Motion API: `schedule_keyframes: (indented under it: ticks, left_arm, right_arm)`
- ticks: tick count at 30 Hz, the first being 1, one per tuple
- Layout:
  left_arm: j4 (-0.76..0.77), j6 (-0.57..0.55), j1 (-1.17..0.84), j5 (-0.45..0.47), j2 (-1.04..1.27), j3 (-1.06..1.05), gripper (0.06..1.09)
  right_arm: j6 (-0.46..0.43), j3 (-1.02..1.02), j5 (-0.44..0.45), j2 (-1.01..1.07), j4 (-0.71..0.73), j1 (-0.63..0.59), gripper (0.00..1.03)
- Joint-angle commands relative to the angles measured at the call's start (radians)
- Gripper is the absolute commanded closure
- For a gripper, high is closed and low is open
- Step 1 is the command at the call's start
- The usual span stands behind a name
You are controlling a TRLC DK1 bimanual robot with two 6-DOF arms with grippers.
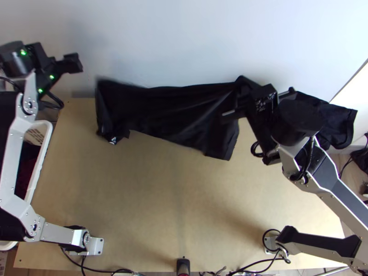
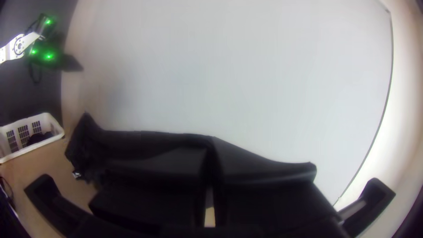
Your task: Fold the t-shirt
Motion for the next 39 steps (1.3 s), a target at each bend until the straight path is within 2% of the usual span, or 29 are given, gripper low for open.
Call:
schedule_keyframes:
  ticks: [1,6,12,16,21,23,25,30,33,36,39]
  left_arm:
    - [-0.012,-0.042,0.027,0.0,0.022,0.073,0.11]
    - [-0.003,-0.085,0.027,-0.015,0.036,0.076,0.11]
    - [-0.073,-0.105,-0.008,-0.015,0.016,0.044,0.11]
    - [-0.072,-0.021,-0.095,-0.009,-0.082,-0.143,0.11]
    - [0.097,0.097,-0.143,0.02,-0.246,-0.519,0.11]
    - [0.105,0.166,-0.122,0.042,-0.269,-0.616,0.11]
    - [0.099,0.203,-0.068,0.078,-0.265,-0.677,0.11]
    - [0.082,0.26,0.043,0.091,-0.231,-0.764,0.11]
    - [0.037,0.263,0.075,0.129,-0.202,-0.807,0.11]
    - [0.042,0.268,0.069,0.131,-0.179,-0.873,0.11]
    - [0.03,0.232,0.055,0.157,-0.139,-0.889,0.11]
  right_arm:
    - [0.135,-0.025,-0.059,-0.008,-0.12,0.055,1.0]
    - [0.144,-0.03,-0.069,0.002,-0.146,0.124,1.0]
    - [0.141,-0.037,-0.069,0.012,-0.174,0.141,1.0]
    - [0.134,-0.109,-0.069,-0.007,-0.162,0.124,1.0]
    - [0.132,-0.12,-0.069,-0.011,-0.131,0.101,1.0]
    - [0.132,-0.109,-0.069,-0.011,-0.129,0.099,1.0]
    - [0.132,-0.106,-0.069,-0.011,-0.129,0.098,1.0]
    - [0.126,-0.1,-0.067,-0.007,-0.128,0.095,1.0]
    - [0.124,-0.09,-0.067,0.002,-0.125,0.095,1.0]
    - [0.12,-0.073,-0.067,0.018,-0.119,0.095,1.0]
    - [0.115,-0.06,-0.067,0.028,-0.119,0.095,1.0]
